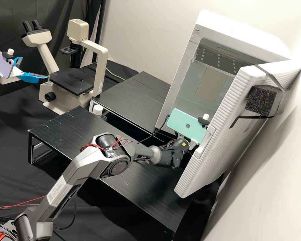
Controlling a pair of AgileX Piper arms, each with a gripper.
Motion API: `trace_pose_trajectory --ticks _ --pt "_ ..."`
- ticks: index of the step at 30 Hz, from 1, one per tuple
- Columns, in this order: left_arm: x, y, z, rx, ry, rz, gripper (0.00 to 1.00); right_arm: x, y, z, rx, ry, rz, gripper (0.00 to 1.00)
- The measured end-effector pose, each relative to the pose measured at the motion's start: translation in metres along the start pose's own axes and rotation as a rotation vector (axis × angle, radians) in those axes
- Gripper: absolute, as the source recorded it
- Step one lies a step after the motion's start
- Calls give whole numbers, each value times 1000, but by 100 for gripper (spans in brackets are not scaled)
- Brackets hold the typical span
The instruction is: Take out the petri dish and place it under the microscope.
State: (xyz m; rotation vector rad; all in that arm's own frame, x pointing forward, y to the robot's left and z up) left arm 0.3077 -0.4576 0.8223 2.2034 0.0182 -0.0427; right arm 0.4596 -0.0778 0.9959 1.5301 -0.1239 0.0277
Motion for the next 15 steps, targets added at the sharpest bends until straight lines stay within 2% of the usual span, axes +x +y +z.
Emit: trace_pose_trajectory --ticks 6,7,15 --pt "0 0 0 0 0 0 100 2 -1 3 2 -8 -2 100" --pt "0 0 0 0 0 0 100 2 -1 3 2 -12 -3 0" --pt "0 0 0 0 0 0 100 2 -1 3 2 -16 -4 0"
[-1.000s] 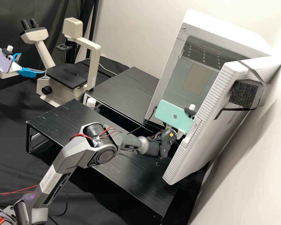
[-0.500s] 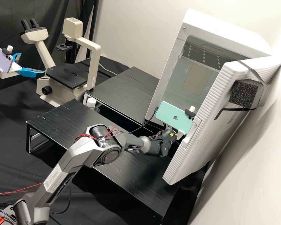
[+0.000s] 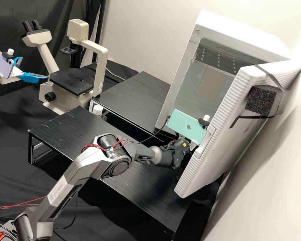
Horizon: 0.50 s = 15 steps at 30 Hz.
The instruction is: Take out the petri dish and place it under the microscope.
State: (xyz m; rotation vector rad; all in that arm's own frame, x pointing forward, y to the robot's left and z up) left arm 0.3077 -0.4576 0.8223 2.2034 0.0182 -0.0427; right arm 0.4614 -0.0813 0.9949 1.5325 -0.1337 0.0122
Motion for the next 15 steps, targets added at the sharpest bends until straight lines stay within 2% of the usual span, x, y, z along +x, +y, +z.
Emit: trace_pose_trajectory --ticks 15 --pt "0 0 0 0 0 0 100 1 3 -2 -3 3 7 0"
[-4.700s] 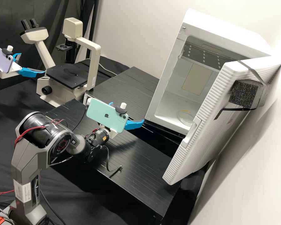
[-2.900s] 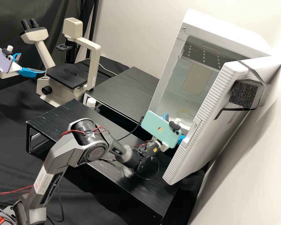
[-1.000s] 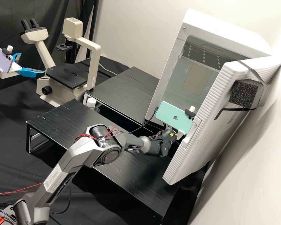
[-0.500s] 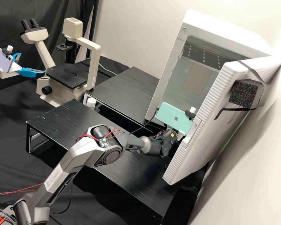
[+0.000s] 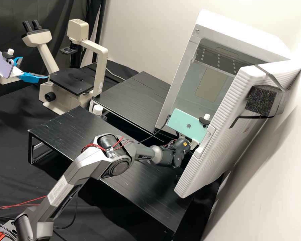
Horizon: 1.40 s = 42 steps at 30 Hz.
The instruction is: Take out the petri dish and place it under the microscope.
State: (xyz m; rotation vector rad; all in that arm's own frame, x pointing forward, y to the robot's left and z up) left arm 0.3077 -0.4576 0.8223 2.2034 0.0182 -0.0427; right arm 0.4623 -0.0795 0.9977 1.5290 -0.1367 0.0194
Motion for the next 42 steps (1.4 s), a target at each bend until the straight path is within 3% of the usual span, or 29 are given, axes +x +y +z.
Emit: trace_pose_trajectory --ticks 25,30,42 --pt "0 0 0 0 0 0 100 1 -3 -2 1 2 -6 0" --pt "0 0 0 0 0 0 100 -4 -6 -1 14 -3 -14 0" --pt "0 0 0 0 0 0 100 -69 12 -4 45 -8 16 0"
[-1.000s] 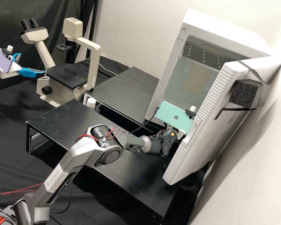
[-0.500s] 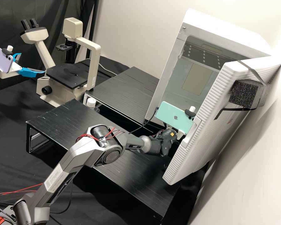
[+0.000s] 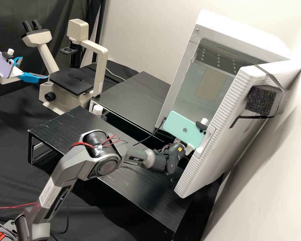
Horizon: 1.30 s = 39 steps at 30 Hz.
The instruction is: Take out the petri dish and place it under the microscope.
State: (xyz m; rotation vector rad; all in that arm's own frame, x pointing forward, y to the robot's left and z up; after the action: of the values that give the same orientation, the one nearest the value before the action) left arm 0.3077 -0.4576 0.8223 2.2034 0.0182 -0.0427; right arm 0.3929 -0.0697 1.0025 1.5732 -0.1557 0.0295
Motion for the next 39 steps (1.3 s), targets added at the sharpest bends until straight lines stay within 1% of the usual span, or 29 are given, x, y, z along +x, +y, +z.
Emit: trace_pose_trajectory --ticks 4,6,7,8,10,14,17,19,21,25,28,29,32,35,38,39 --pt "0 0 0 0 0 0 100 -27 1 -4 38 41 31 0" --pt "0 0 0 0 0 0 100 -42 -1 -9 58 76 46 0" --pt "0 0 0 0 0 0 100 -53 -6 -10 78 99 53 0" --pt "0 0 0 0 0 0 100 -59 -7 -12 85 112 59 0" --pt "0 0 0 0 0 0 100 -78 -18 -15 109 143 56 0" --pt "0 0 0 0 0 0 100 -111 -37 -24 121 198 44 0" --pt "0 0 0 0 0 0 100 -130 -52 -33 141 205 18 0" --pt "0 0 0 0 0 0 100 -141 -62 -43 143 226 -4 0" --pt "0 0 0 0 0 0 100 -151 -73 -58 137 265 -38 0" --pt "0 0 0 0 0 0 100 -167 -98 -91 101 384 -104 0" --pt "0 0 0 0 0 0 100 -176 -121 -111 66 459 -159 0" --pt "0 0 0 0 0 0 100 -179 -132 -119 59 491 -185 0" --pt "0 0 0 0 0 0 100 -183 -151 -137 47 546 -208 0" --pt "0 0 0 0 0 0 100 -182 -168 -153 55 572 -231 0" --pt "0 0 0 0 0 0 100 -174 -182 -167 64 557 -245 0" --pt "0 0 0 0 0 0 100 -171 -187 -170 60 546 -253 0"
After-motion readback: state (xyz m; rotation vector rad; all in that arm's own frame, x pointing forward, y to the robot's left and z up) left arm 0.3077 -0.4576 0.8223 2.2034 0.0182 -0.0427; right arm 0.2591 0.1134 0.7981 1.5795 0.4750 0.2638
